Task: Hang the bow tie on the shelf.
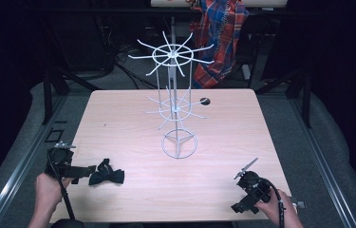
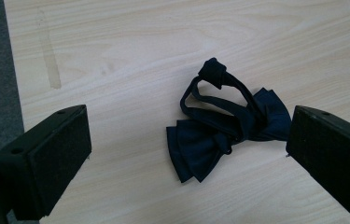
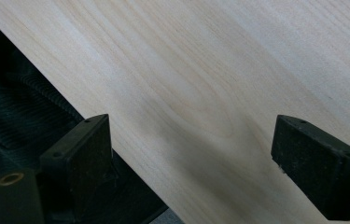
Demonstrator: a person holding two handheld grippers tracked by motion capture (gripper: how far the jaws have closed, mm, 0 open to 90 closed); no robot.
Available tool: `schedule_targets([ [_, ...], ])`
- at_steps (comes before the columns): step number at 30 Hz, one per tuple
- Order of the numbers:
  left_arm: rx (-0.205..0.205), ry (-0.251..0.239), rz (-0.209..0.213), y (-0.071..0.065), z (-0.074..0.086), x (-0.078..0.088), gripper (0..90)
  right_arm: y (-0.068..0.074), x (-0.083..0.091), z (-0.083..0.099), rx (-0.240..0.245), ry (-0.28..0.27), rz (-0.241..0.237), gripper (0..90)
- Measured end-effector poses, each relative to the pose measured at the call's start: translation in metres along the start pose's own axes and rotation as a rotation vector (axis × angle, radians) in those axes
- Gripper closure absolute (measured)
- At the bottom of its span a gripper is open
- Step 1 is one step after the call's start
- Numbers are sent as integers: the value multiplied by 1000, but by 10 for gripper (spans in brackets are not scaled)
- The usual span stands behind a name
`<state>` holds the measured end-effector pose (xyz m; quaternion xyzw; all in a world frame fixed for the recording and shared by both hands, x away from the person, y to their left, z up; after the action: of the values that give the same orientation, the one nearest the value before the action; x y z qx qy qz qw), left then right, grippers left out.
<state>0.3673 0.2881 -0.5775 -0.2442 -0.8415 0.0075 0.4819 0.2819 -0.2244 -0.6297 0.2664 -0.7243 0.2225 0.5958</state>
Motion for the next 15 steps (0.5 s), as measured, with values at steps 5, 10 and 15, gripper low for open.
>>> schedule_targets([
  [5, -8, 11, 0, -1, 1, -2, 2, 1, -2, 0, -4, -7, -7, 118],
  [10, -31, 14, 23, -6, 0, -7, 2, 1, -2, -1, -10, -9, -14, 119],
  [15, -66, 29, 49, -13, 0, -14, 1, 0, -2, 0, -6, -1, -8, 118],
])
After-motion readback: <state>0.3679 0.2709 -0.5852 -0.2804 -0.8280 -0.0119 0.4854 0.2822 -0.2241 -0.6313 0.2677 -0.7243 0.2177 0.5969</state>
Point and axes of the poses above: each handheld gripper's, and its own axes: x roughly backward along the jaws, z roughly out of its underside, y roughly to its left, the point moved 10 cm from there along -x, roughly forward along the jaws, and after that the axes turned 10 degrees about z, right-handed, at the moved point
